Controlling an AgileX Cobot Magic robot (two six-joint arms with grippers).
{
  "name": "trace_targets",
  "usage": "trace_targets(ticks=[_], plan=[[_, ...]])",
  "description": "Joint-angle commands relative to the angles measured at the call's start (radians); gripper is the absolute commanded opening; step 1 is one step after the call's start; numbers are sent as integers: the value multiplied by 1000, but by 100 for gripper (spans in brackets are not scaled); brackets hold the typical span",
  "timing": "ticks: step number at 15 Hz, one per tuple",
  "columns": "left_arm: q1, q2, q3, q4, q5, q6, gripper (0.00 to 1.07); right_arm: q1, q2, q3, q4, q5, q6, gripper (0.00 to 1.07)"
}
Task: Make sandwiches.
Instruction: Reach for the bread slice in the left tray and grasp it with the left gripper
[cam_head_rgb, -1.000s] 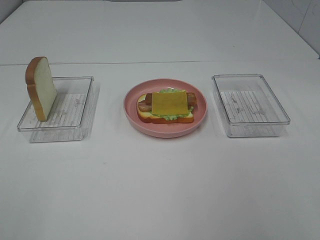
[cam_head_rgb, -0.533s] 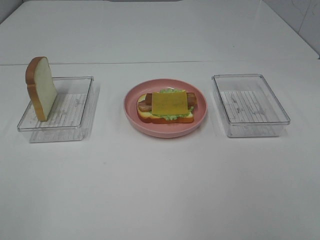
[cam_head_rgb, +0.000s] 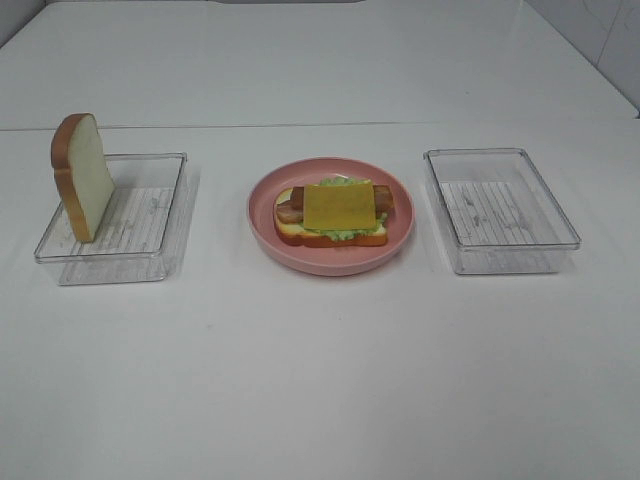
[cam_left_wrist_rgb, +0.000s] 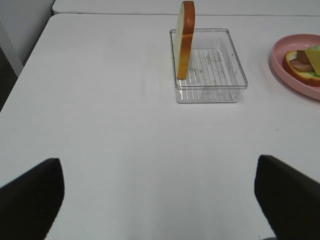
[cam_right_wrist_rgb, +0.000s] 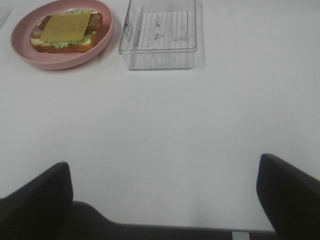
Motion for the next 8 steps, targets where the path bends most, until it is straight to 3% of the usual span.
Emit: trace_targets(ticks=[1, 8], plan=[[-4, -7, 0, -4, -10, -5, 95, -2, -26, 3, -2, -7, -10, 96], [-4, -7, 0, -5, -10, 0, 95, -2, -26, 2, -11, -7, -58, 96]])
